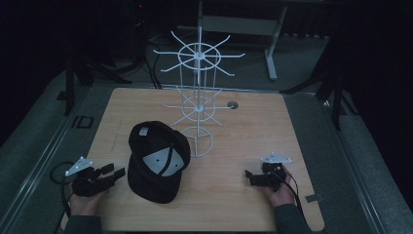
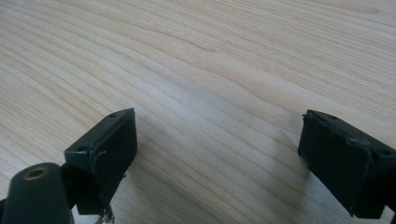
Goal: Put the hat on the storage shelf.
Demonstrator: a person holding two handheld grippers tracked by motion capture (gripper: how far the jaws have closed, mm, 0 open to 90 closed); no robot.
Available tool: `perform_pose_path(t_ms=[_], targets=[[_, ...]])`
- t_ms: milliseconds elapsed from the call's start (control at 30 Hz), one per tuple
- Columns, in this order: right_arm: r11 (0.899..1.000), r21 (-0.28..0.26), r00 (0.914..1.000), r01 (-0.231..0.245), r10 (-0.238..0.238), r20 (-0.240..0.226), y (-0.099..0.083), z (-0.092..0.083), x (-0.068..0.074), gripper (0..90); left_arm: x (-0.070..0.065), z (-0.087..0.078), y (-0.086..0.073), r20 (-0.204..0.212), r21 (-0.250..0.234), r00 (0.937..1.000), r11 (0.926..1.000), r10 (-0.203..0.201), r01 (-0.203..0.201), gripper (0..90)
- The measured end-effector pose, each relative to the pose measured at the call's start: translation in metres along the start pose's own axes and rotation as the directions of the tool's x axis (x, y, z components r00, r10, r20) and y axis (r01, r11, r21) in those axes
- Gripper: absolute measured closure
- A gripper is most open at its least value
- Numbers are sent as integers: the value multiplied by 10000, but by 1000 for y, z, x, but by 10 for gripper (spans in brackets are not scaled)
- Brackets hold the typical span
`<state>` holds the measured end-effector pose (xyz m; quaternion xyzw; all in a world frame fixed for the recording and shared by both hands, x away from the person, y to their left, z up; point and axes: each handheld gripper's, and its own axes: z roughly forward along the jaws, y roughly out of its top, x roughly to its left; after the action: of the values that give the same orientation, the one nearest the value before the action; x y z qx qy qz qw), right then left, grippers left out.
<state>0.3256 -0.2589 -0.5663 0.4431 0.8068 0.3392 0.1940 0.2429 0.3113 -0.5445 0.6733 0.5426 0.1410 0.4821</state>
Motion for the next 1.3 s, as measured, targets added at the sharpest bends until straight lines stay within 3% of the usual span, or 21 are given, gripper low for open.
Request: perform_pose_path(t_ms=[167, 433, 733, 967, 1200, 1300], targets=[[10000, 2, 10000, -5, 5, 1, 0, 0, 0, 115, -2, 3, 0, -82, 152, 9996, 9996, 252, -251, 385], [10000, -3, 10000, 6, -6, -1, 0, 0, 0, 115, -2, 16, 3, 338, 463, 9988, 9983, 348, -363, 377], [10000, -6, 10000, 4, -4, 2, 0, 0, 0, 115, -4, 20, 4, 547, 517, 9975, 9976, 440, -468, 361], [10000, -2, 10000, -9, 9, -1, 0, 0, 0, 115, -11, 29, 5, 676, 901, 9957, 9935, 629, -689, 339], [10000, -3, 10000, -12, 12, -2, 0, 0, 0, 115, -15, 31, 4, 1210, 920, 9895, 9916, 795, -909, 346], [10000, -2, 10000, -11, 11, -1, 0, 0, 0, 115, -18, 31, 4, 1157, 952, 9887, 9898, 949, -1061, 348]])
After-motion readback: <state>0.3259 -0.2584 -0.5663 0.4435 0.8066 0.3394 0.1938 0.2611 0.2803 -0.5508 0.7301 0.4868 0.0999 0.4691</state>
